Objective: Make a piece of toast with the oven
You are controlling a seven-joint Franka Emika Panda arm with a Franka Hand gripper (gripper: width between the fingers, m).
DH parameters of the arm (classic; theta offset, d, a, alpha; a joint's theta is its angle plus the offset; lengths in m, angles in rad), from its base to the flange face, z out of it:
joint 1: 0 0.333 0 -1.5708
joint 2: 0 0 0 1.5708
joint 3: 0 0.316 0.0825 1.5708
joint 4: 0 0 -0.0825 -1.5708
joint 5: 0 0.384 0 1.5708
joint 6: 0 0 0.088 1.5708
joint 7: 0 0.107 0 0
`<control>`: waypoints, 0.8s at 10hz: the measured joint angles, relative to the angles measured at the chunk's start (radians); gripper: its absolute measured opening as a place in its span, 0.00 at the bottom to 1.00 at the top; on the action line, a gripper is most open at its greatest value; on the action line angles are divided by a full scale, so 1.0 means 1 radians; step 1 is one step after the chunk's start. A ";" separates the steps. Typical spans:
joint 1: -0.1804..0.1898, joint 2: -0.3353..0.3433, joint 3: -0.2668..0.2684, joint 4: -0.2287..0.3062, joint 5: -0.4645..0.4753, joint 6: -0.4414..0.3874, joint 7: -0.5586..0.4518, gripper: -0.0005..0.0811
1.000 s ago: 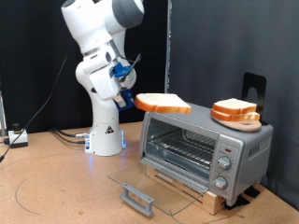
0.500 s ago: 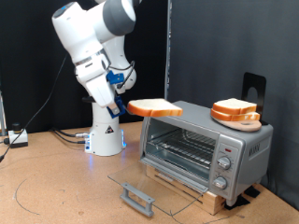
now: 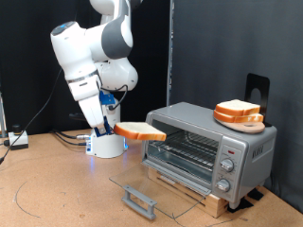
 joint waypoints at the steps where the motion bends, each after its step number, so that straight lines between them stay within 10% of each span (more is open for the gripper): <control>1: 0.003 0.010 0.006 -0.005 0.000 0.006 0.000 0.49; 8: 0.088 -0.016 0.079 -0.123 0.117 0.142 -0.051 0.49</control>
